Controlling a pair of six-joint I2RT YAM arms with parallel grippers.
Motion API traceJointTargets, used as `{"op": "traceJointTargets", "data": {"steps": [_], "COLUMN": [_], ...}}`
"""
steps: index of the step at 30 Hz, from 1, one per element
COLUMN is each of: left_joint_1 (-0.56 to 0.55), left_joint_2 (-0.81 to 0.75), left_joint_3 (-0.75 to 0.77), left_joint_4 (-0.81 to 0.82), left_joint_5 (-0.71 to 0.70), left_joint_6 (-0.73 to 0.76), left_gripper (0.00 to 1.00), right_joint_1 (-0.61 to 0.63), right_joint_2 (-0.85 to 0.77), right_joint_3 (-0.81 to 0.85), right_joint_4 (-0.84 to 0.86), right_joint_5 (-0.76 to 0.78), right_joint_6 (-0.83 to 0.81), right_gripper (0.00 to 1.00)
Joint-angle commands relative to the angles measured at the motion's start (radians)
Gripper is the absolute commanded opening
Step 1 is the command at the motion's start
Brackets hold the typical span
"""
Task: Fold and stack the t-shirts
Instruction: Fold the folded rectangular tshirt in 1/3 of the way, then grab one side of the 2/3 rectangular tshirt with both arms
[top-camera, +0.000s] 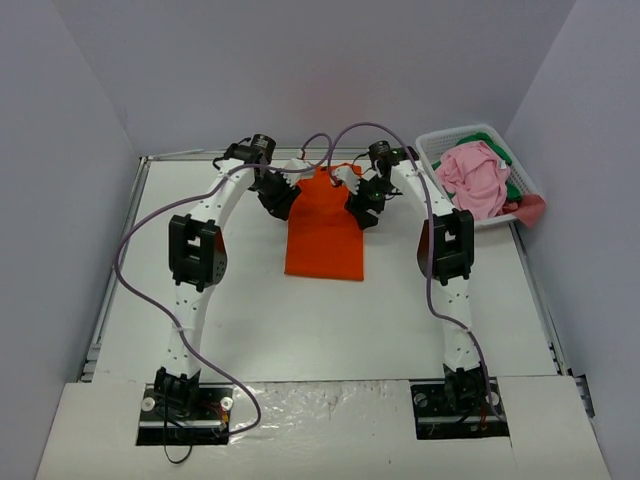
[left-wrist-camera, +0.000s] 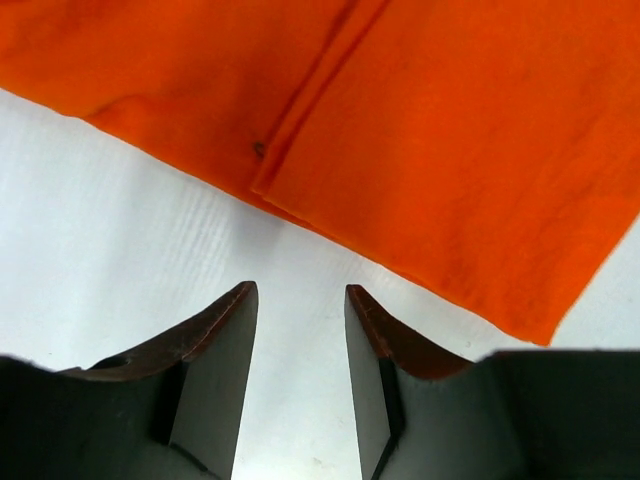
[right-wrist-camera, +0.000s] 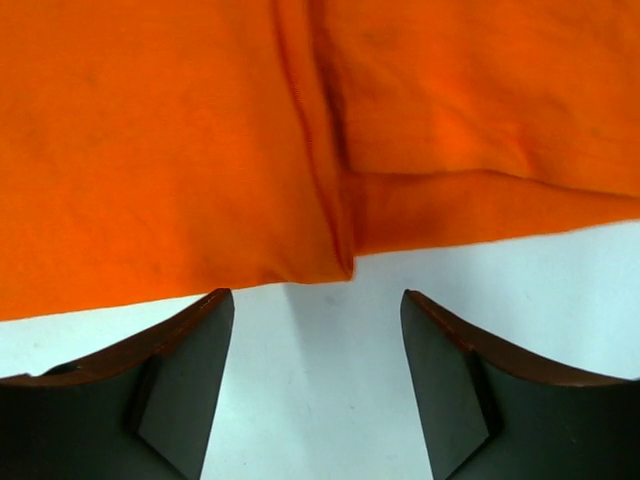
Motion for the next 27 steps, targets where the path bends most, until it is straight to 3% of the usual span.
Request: {"op": "traceJointTargets", "data": {"steps": [1, 6, 10, 13, 17, 27], "left_joint_1": [-0.004, -0.01, -0.053, -0.155, -0.231, -0.366], "left_joint_2": [-0.124, -0.291, -0.492, -0.659, -0.733, -0.802], "left_joint_3": [-0.044, -0.188, -0.47, -0.752, -0.99, -1.214], "left_joint_4": [0.094, 0.143, 0.277, 0.452, 0.531, 0.793], "left_joint_5": [-0.025, -0.034, -0.106, -0.298, -0.379, -0.523], "left_joint_6": [-0.02, -0.027, -0.003, 0.019, 0.033, 0.086], "left_gripper": [0.39, 0.38, 0.38, 0.38, 0.37, 0.37], "right_joint_1": [-0.022, -0.03, -0.03, -0.027, -0.029, -0.032], "right_joint_2": [-0.039, -0.155, -0.275, -0.366, -0.467, -0.576], "right_joint_3": [0.022, -0.06, -0.194, -0.327, -0.495, -0.726], "right_joint_4": [0.053, 0.171, 0.194, 0.194, 0.196, 0.182], "right_joint_5": [0.045, 0.073, 0.078, 0.079, 0.076, 0.131], "right_joint_6": [0.101, 0.197, 0.246, 0.276, 0.296, 0.446], "right_gripper": [0.65, 0.66, 0.66, 0.66, 0.66, 0.66]}}
